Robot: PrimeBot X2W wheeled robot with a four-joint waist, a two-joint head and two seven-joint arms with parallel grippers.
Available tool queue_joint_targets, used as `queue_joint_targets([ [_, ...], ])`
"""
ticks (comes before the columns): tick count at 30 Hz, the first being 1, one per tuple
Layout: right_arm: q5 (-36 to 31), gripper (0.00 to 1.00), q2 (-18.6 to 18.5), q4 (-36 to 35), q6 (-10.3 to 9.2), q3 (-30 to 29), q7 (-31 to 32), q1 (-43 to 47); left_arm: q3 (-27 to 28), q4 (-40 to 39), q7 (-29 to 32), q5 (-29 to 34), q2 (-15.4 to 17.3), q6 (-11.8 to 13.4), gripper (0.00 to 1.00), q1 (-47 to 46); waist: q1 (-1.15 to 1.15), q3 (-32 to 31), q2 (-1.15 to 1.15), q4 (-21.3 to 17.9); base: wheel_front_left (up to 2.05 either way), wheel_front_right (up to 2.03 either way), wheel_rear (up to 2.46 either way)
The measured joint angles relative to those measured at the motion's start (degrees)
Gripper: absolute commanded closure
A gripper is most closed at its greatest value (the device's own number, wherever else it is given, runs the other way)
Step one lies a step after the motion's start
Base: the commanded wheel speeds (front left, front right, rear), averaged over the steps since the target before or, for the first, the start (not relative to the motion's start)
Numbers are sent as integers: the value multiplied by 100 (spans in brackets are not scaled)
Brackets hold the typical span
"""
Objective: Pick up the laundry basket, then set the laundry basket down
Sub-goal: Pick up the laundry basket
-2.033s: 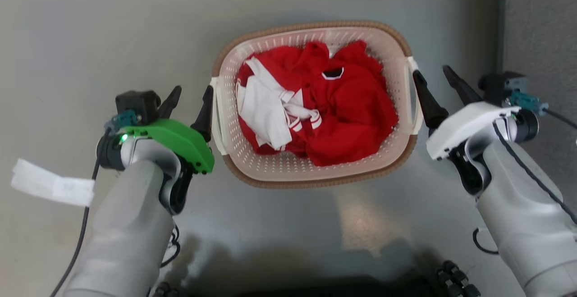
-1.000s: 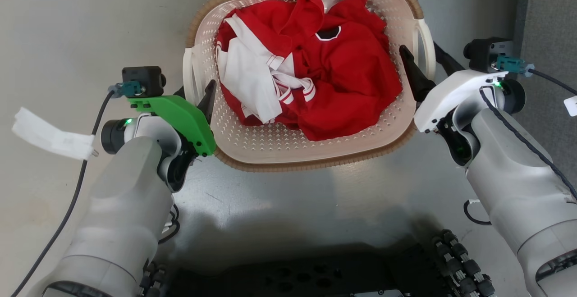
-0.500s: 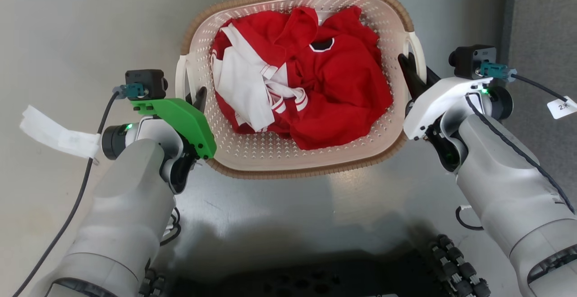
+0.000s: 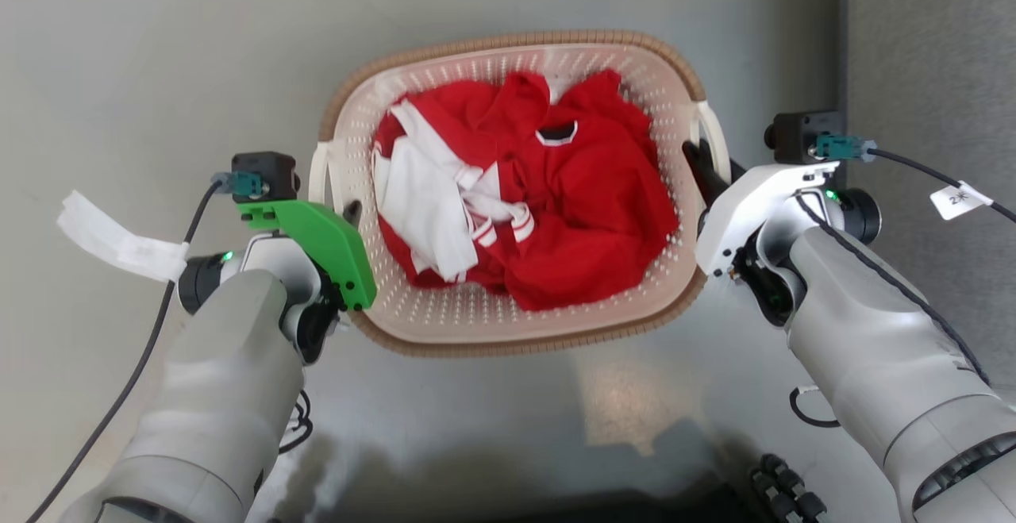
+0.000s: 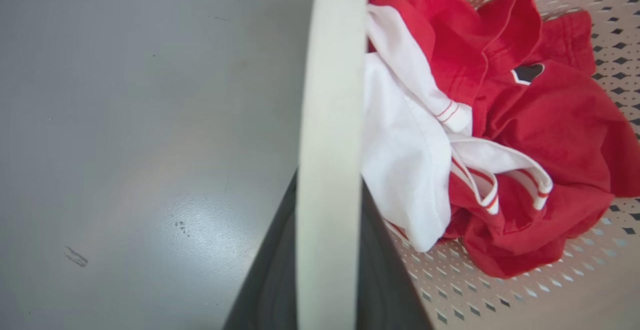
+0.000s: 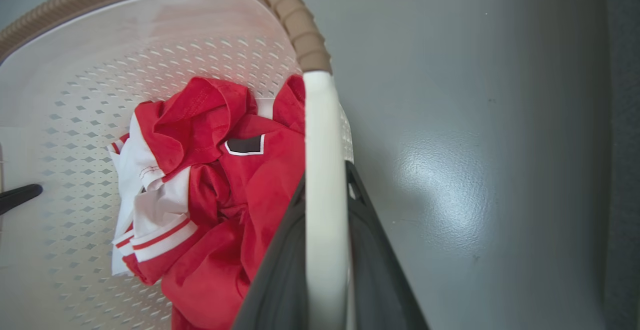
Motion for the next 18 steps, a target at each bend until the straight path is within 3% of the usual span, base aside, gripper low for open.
queue_joint_targets([
  [18,552,100,115,377,0,358,881,251,-270,230,682,-332,-16,-2,100,421,0,-1366,0,-165,0,0,0],
])
